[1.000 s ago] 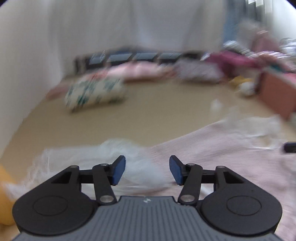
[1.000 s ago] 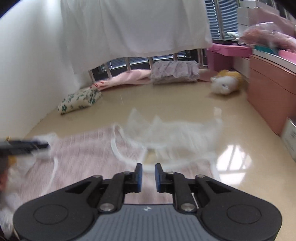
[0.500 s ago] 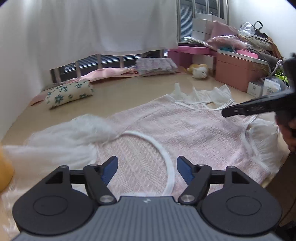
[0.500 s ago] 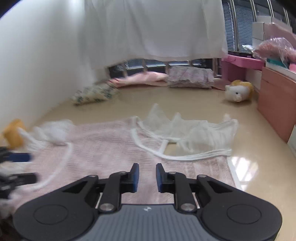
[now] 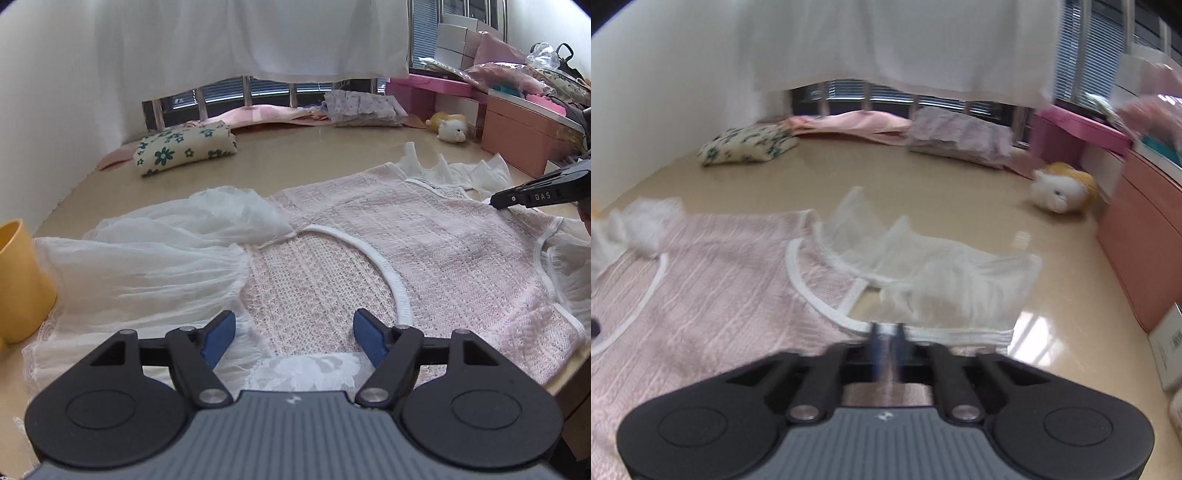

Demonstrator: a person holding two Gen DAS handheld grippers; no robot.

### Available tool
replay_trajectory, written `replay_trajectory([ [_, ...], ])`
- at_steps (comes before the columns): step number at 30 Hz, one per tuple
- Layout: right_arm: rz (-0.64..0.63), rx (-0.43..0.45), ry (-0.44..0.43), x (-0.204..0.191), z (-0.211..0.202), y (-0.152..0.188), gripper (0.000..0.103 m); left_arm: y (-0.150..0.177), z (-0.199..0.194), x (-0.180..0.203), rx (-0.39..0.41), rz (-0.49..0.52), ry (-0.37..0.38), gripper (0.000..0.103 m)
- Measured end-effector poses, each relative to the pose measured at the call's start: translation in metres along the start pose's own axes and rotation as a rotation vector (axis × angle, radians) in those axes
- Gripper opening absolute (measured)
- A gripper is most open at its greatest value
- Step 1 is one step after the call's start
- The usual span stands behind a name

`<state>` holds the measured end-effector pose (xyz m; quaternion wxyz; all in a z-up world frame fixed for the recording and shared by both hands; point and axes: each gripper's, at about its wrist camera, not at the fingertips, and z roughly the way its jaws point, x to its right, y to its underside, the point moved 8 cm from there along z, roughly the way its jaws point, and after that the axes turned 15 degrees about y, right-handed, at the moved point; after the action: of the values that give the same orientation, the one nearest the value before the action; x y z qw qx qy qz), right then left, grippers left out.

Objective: Fold clothes

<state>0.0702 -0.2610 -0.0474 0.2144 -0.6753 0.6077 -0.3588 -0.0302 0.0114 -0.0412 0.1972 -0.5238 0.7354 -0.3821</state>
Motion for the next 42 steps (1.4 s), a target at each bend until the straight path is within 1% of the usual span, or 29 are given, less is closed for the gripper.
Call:
replay_trajectory([
  [1,-0.007,0.004,0.002,-0.002,-0.001,-0.002,0.0,-0.001,0.001,-0.001,-0.004,-0.008,0.002,0.072],
  [5,0.139,0.038,0.002,0.016,0.002,-0.022,0.0,-0.002,0.002,0.0,-0.018,-0.01,-0.007,0.075],
  [7,0.128,0.022,0.0,0.013,0.014,-0.02,0.0,-0.005,-0.001,0.004,-0.02,0.014,-0.049,0.075],
  [8,0.121,0.004,-0.011,0.011,0.02,-0.016,0.001,-0.009,-0.007,0.007,-0.007,0.024,-0.094,0.075],
  [9,0.123,0.005,-0.019,0.01,0.021,-0.015,0.005,-0.015,-0.015,0.014,0.021,0.034,-0.108,0.073],
  [10,0.125,0.008,-0.033,0.011,0.018,-0.014,0.007,-0.025,-0.027,0.031,0.077,0.041,-0.066,0.072],
  [11,0.128,0.011,-0.047,0.012,0.015,-0.014,0.009,-0.034,-0.039,0.05,0.131,0.045,-0.003,0.072],
  [12,0.131,0.015,-0.061,0.013,0.013,-0.014,0.012,-0.042,-0.043,0.078,0.162,0.055,0.094,0.072],
  [14,0.113,0.012,-0.091,0.013,0.008,-0.016,0.013,-0.048,-0.034,0.142,0.157,0.113,0.263,0.072],
  [15,0.097,0.008,-0.107,0.013,0.006,-0.017,0.013,-0.048,-0.026,0.17,0.144,0.139,0.323,0.069],
  [16,0.081,0.005,-0.123,0.013,0.004,-0.019,0.013,-0.044,-0.008,0.19,0.115,0.161,0.338,0.065],
  [17,0.065,0.001,-0.137,0.013,0.002,-0.02,0.014,-0.04,0.009,0.209,0.086,0.182,0.354,0.054],
  [19,0.039,-0.017,-0.149,0.01,0.005,-0.021,0.014,-0.032,0.043,0.242,0.025,0.212,0.372,0.051],
  [20,0.027,-0.028,-0.153,0.008,0.008,-0.021,0.014,-0.027,0.056,0.245,-0.003,0.199,0.349,0.046],
  [22,0.002,-0.049,-0.16,0.005,0.013,-0.02,0.014,-0.02,0.069,0.244,-0.02,0.188,0.301,0.037],
  [24,-0.016,-0.057,-0.157,0.002,0.017,-0.018,0.014,-0.018,0.062,0.244,-0.014,0.182,0.326,0.017],
  [25,-0.022,-0.055,-0.151,0.001,0.017,-0.017,0.013,-0.018,0.058,0.243,-0.011,0.179,0.338,0.004],
  [26,-0.028,-0.052,-0.146,0.0,0.017,-0.017,0.004,-0.017,0.054,0.243,-0.008,0.176,0.351,0.002],
  [27,-0.033,-0.049,-0.139,-0.001,0.018,-0.017,0.0,-0.017,0.05,0.243,-0.005,0.173,0.363,0.001],
  [28,-0.035,-0.045,-0.13,-0.001,0.018,-0.017,0.0,-0.016,0.047,0.243,-0.002,0.169,0.376,0.001],
  [32,-0.005,-0.022,-0.083,0.0,0.021,-0.018,0.0,-0.014,0.031,0.241,0.011,0.157,0.426,0.001],
  [34,0.012,-0.02,-0.073,0.001,0.019,-0.017,0.001,-0.013,0.023,0.241,0.017,0.151,0.451,0.006],
  [35,0.014,-0.032,-0.077,0.001,0.016,-0.016,0.007,-0.012,0.019,0.24,0.02,0.148,0.464,0.007],
  [36,0.016,-0.037,-0.088,0.001,0.009,-0.014,0.011,-0.012,0.016,0.24,0.023,0.144,0.476,0.012],
  [37,0.016,-0.019,-0.109,0.001,-0.001,-0.012,0.012,-0.013,0.006,0.236,0.046,0.138,0.492,0.026],
  [38,0.013,-0.001,-0.13,0.001,-0.012,-0.01,0.012,-0.017,-0.01,0.223,0.093,0.128,0.487,0.047],
  [39,-0.002,0.018,-0.149,-0.001,-0.022,-0.005,0.013,-0.019,-0.021,0.205,0.12,0.126,0.43,0.05],
  [40,-0.025,0.02,-0.155,-0.003,-0.028,0.002,0.013,-0.017,-0.028,0.186,0.134,0.125,0.367,0.049],
  [42,-0.059,0.003,-0.129,-0.004,-0.036,0.019,0.013,-0.002,-0.032,0.143,0.117,0.126,0.223,0.049],
])
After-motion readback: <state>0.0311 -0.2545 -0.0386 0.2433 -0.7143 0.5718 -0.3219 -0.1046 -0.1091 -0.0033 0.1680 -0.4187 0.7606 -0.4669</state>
